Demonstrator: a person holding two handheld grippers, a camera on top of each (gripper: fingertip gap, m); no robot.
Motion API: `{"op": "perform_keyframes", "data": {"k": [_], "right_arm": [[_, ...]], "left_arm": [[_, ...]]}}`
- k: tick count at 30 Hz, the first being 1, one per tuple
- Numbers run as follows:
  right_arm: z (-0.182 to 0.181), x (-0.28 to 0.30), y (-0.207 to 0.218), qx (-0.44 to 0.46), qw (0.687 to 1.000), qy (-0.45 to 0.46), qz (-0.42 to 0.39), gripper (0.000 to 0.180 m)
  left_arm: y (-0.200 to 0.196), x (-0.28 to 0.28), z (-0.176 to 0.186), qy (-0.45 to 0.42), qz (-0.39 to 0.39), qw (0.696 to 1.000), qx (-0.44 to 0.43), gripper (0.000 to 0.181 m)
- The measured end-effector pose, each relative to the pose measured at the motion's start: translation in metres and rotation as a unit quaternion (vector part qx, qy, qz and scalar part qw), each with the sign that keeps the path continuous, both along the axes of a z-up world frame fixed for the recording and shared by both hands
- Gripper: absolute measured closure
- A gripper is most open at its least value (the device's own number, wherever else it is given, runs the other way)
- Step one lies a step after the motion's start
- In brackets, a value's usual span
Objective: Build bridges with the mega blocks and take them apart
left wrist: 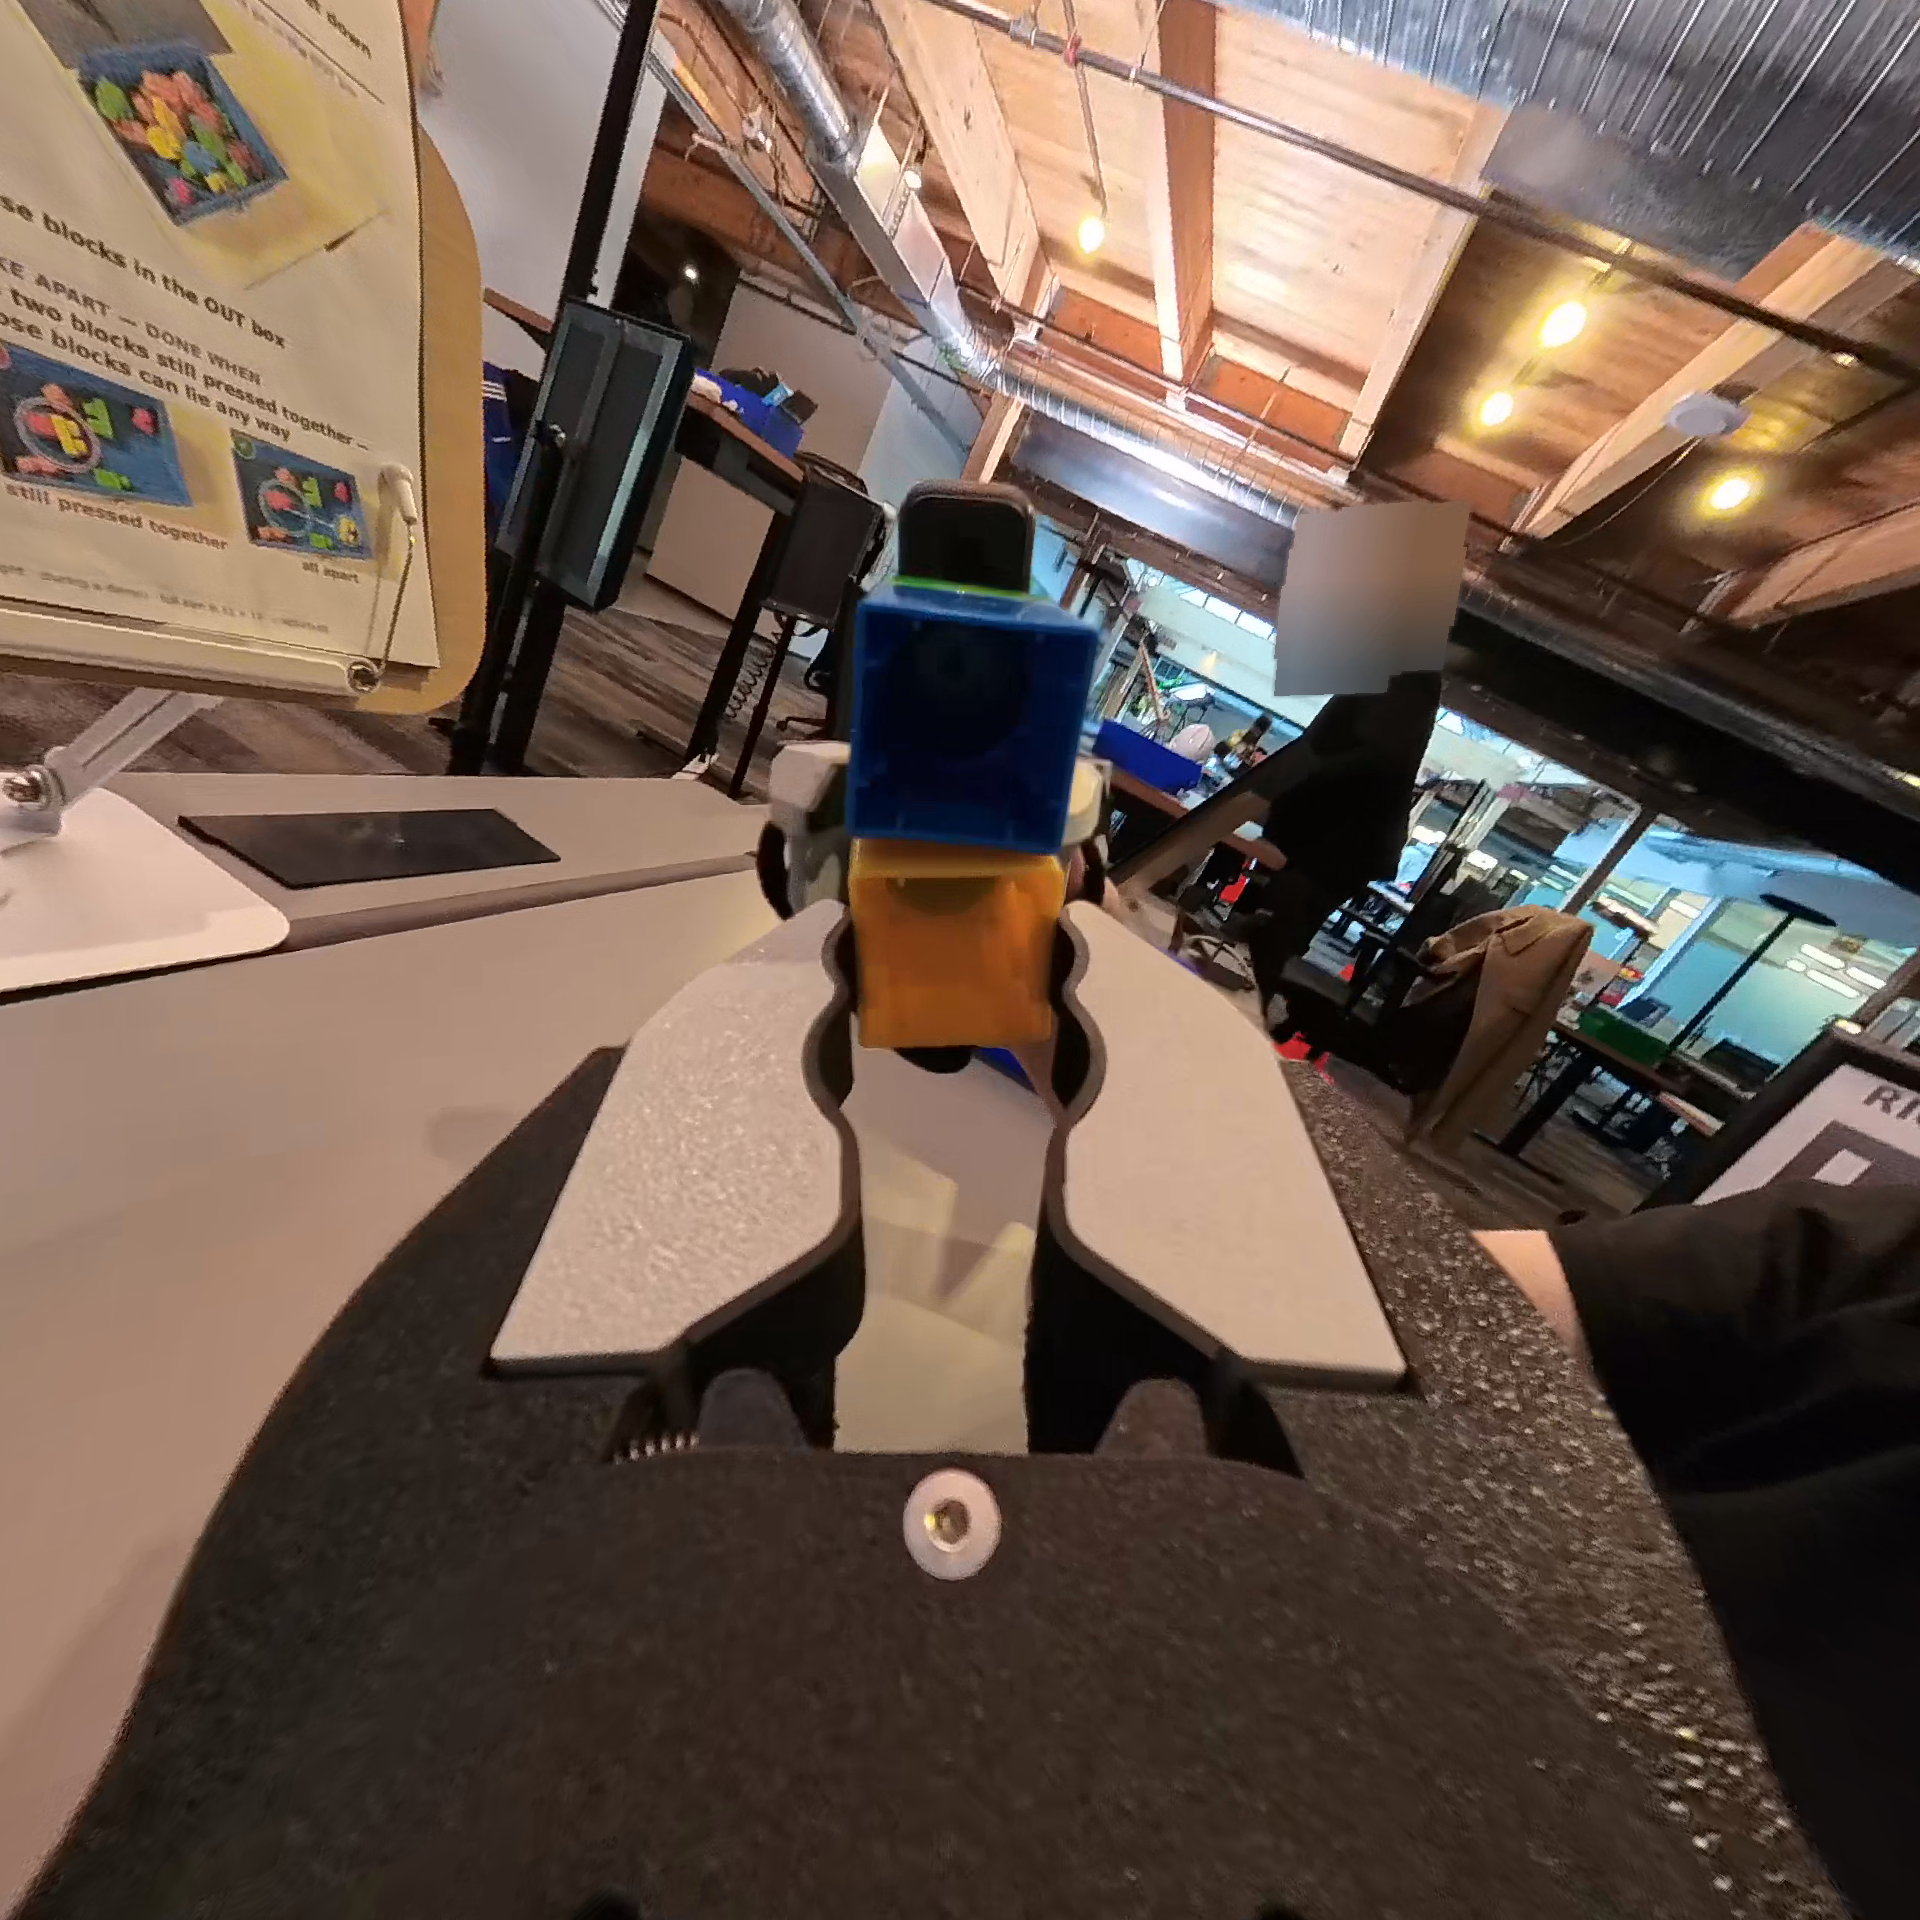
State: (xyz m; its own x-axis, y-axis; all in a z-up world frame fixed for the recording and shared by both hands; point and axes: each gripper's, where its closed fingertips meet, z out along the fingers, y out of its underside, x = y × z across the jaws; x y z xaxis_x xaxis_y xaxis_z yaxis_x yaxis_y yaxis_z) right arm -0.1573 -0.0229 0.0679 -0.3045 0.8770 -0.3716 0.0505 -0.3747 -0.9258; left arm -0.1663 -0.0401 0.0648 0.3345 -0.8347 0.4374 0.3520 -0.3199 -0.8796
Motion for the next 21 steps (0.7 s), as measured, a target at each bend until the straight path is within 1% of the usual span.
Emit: {"op": "perform_keyframes", "data": {"k": [1,2,4,8,15,21], "right_arm": [[0.003,0.000,-0.002,-0.005,1.000,0.009,0.007,0.142],[0.003,0.000,-0.004,-0.007,1.000,0.011,0.015,0.144],[-0.002,-0.001,-0.006,-0.004,1.000,-0.007,0.022,0.143],[-0.002,0.000,-0.009,-0.010,0.999,-0.011,0.031,0.146],[-0.009,0.001,-0.014,-0.018,0.998,-0.035,0.054,0.146],[-0.008,0.004,-0.013,-0.017,0.998,-0.030,0.054,0.146]], "left_arm": [[-0.001,0.001,0.000,0.005,0.000,1.000,0.001,0.146],[-0.001,0.001,0.000,0.006,0.000,1.000,0.001,0.146],[-0.002,0.002,0.000,0.007,0.004,1.000,0.001,0.146],[-0.002,0.003,-0.001,0.007,-0.002,1.000,-0.002,0.146],[-0.006,0.005,-0.009,0.044,-0.008,0.999,0.010,0.146],[-0.004,0.008,-0.008,0.062,-0.012,0.998,0.016,0.147]]}}
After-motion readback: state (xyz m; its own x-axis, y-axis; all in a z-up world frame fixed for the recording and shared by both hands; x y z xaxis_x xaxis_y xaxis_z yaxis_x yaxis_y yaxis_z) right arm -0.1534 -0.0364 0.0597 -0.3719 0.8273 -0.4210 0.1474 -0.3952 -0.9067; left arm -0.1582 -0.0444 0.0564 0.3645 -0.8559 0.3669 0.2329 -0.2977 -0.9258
